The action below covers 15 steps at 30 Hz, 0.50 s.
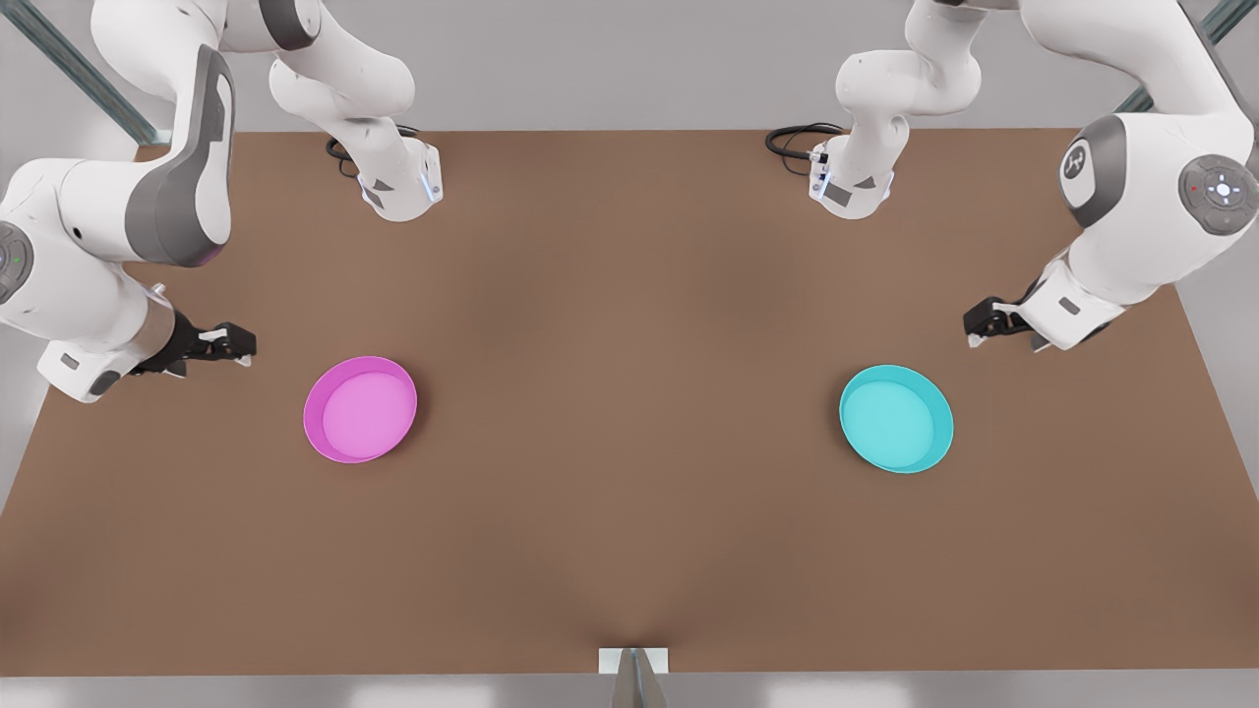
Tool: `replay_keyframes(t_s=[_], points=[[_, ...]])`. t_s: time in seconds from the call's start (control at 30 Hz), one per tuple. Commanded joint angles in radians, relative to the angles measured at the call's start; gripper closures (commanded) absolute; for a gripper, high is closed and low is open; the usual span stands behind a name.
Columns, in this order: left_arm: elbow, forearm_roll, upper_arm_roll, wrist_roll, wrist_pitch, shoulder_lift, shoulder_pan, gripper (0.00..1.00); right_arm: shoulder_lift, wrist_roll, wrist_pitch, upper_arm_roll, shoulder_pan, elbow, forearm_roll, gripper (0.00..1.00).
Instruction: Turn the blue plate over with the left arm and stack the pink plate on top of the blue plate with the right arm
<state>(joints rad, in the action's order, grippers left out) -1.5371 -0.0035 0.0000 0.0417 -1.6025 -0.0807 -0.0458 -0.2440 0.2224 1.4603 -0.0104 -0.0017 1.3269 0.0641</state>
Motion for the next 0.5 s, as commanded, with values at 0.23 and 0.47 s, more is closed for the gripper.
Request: replay_keyframes(t_s=[0.23,0.47], points=[[-0.118,-0.222,0.097,0.043,-0.143,-0.093,0.011,0.01,-0.029,0.0,0.002,0.0,0.0,-0.002,-0.003,0.0],[-0.347,-0.544,0.221,0.354,-0.381,-0.209,0.029,0.03,-0.052,-0.006,0.002,0.0,0.005,-0.003,-0.001,0.0]])
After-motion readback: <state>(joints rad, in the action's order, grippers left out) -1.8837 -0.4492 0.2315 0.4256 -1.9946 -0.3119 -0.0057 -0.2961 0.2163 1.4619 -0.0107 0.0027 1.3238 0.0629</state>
